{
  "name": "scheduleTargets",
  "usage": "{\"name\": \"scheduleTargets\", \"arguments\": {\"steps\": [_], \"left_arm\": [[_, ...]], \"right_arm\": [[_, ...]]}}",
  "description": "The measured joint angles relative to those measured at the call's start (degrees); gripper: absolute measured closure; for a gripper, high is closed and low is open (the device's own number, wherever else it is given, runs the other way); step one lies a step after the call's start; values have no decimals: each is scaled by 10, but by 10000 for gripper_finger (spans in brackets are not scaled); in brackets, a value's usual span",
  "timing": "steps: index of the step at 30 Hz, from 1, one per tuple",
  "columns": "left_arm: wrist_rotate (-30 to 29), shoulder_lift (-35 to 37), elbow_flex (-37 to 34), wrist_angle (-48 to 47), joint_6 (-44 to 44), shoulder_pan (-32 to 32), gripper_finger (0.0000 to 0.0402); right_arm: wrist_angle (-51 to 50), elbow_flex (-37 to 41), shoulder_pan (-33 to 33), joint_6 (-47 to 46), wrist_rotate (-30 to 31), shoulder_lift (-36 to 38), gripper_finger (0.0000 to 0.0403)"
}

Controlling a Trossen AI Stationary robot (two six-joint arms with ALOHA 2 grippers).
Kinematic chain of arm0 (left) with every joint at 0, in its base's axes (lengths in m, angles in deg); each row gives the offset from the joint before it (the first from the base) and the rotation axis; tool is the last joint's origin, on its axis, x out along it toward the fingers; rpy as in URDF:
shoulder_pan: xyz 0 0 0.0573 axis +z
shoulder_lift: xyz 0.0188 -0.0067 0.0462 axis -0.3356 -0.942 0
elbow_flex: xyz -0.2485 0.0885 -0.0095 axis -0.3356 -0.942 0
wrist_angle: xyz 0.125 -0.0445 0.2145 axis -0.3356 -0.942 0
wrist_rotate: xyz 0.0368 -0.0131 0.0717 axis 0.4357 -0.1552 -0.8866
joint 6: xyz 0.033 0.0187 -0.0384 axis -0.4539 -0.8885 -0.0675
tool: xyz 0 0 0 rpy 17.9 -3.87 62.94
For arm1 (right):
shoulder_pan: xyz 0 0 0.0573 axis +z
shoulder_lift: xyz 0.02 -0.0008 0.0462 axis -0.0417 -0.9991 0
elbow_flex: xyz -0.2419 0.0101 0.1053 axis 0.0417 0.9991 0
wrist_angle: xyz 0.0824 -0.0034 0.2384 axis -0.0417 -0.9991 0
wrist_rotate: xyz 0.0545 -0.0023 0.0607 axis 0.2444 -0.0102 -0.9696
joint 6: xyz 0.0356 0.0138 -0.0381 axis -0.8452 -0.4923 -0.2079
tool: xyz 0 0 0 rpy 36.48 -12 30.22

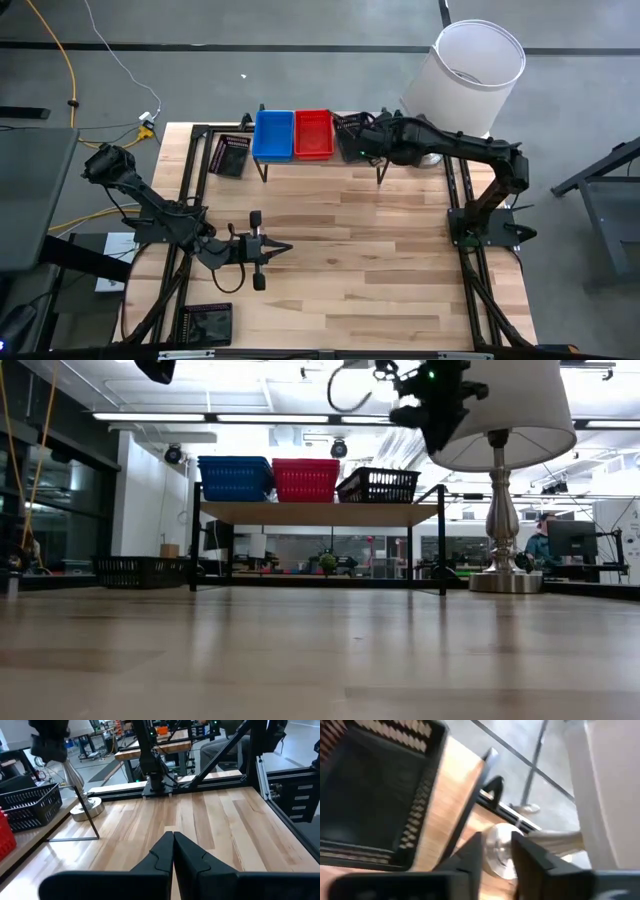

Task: Stack baskets on shelf by color
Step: Put the middle black bin on the shelf

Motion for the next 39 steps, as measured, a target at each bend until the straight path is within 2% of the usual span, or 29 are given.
{"name": "scheduleTargets", "arguments": {"steps": [3,4,8,11,18,21,28,39], "left_arm": [[0,0,0,0,0,0,401],[0,0,0,0,0,0,401],[0,0,0,0,6,0,401],[0,0,0,2,10,0,401],[0,0,0,4,10,0,401],[0,0,0,4,10,0,401],[0,0,0,4,10,0,401],[0,0,0,4,10,0,401]], "right_arm": [[1,30,0,-3,4,5,380],[16,40,-1,3,4,8,391],[68,88,-15,28,-26,10,384],[98,112,-30,42,-41,10,399],[168,113,-32,86,-58,11,401],[175,113,-34,89,-89,12,402],[180,113,-21,89,-116,12,403],[185,113,-2,81,-120,15,403]]}}
